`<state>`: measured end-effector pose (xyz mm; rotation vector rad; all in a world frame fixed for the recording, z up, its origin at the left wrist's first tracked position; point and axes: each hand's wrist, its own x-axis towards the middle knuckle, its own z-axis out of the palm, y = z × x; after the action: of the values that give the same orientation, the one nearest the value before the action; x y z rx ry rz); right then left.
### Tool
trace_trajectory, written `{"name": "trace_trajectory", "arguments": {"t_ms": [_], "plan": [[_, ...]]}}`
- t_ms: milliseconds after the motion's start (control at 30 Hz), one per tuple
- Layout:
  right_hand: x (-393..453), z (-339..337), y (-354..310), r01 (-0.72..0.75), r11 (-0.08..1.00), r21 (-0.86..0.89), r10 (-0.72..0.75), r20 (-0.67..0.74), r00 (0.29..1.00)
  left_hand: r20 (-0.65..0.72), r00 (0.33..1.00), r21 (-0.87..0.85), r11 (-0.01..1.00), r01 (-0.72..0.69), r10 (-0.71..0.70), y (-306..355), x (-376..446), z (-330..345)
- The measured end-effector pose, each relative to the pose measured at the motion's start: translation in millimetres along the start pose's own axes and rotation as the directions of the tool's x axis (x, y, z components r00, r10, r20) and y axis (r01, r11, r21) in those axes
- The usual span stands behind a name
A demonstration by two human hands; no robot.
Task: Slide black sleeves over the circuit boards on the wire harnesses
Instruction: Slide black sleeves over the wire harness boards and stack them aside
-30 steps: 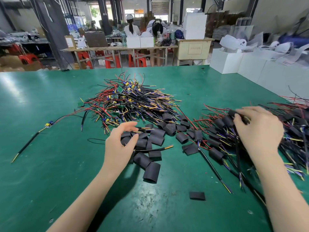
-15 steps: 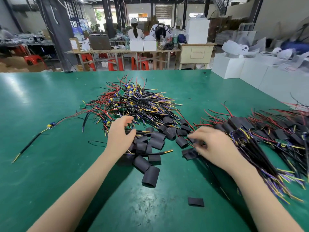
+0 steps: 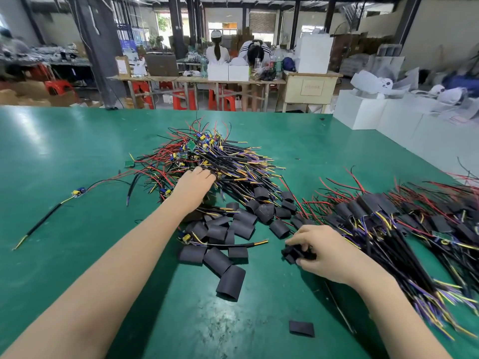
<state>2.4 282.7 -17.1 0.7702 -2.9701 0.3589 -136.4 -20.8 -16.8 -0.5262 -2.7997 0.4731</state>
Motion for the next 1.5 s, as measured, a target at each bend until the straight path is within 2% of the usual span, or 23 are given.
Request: {"name": "trace_trajectory", "arguments": {"t_ms": [133,267,333,433,533,667,733,800,833,867,933,967,1000,1033,1100,1167,1300,1433,1500], "plan": [[3,2,1,-0.022,0.997,-0.070,0.022,-0.002,1.000,-0.001,0.999,-0.032,0.999,0.040,-0.040,-8,-5,-2],[3,3,-2,-0.039,0.996,-0.077,0.038,-0.005,0.999,-0.191,0.982,-0.110,0.994,-0.023,0.002,-14,-9,-9],[3,3,-4,-0.046,0.997,-0.060,0.045,-0.020,0.999,-0.219,0.974,-0.105,0.990,-0.091,0.067,-10,-12,-18],[2,4,-6,-0.065,0.996,-0.056,0.063,-0.030,0.998,-0.142,0.984,-0.114,0.985,-0.127,0.110,1,-17,-27],[2,3,-6,-0.073,0.997,-0.040,0.072,-0.028,0.997,-0.053,0.994,-0.214,0.971,-0.107,0.098,2,-18,-27],[3,2,-3,-0.072,0.997,-0.019,0.072,-0.024,0.997,0.097,0.995,-0.282,0.959,-0.002,0.031,-3,-24,-24],[4,3,-2,-0.055,0.997,-0.047,0.054,-0.025,0.998,0.103,0.995,-0.279,0.960,0.029,0.000,-6,-28,-22],[4,5,-2,-0.028,0.996,-0.089,0.026,-0.023,0.999,-0.004,0.999,-0.286,0.957,0.045,-0.048,-9,-35,-25],[4,5,-1,-0.023,0.995,-0.097,0.021,-0.020,1.000,-0.134,0.987,-0.315,0.948,0.043,-0.089,-10,-39,-28],[4,6,0,-0.023,0.995,-0.096,0.021,-0.020,1.000,-0.288,0.948,-0.348,0.937,0.029,-0.136,-12,-42,-32],[3,7,0,-0.030,0.995,-0.094,0.027,-0.027,0.999,-0.563,0.796,-0.383,0.924,-0.012,-0.223,-14,-51,-45],[3,8,0,-0.034,0.995,-0.096,0.031,-0.032,0.999,-0.656,0.712,-0.384,0.923,-0.033,-0.248,-13,-55,-53],[3,9,-1,-0.041,0.994,-0.102,0.037,-0.035,0.999,-0.706,0.659,-0.392,0.918,-0.060,-0.258,-12,-60,-60],[3,10,-2,-0.049,0.993,-0.112,0.045,-0.038,0.998,-0.725,0.638,-0.410,0.907,-0.094,-0.261,-9,-65,-66],[3,11,-6,-0.061,0.990,-0.125,0.054,-0.063,0.997,-0.706,0.665,-0.458,0.874,-0.165,-0.244,0,-78,-74],[4,12,-11,-0.037,0.995,-0.092,0.025,-0.133,0.991,-0.648,0.740,-0.485,0.847,-0.219,-0.180,8,-92,-74],[10,18,-36,0.096,0.989,0.113,-0.061,-0.281,0.958,-0.489,0.864,-0.658,0.700,-0.276,-0.119,27,-110,-60],[19,36,-60,0.283,0.949,0.143,-0.248,-0.219,0.944,-0.278,0.939,-0.818,0.563,-0.120,-0.203,43,-120,-41],[21,40,-62,0.312,0.944,0.112,-0.287,-0.192,0.938,-0.173,0.952,-0.886,0.463,-0.038,-0.254,45,-122,-37]]}}
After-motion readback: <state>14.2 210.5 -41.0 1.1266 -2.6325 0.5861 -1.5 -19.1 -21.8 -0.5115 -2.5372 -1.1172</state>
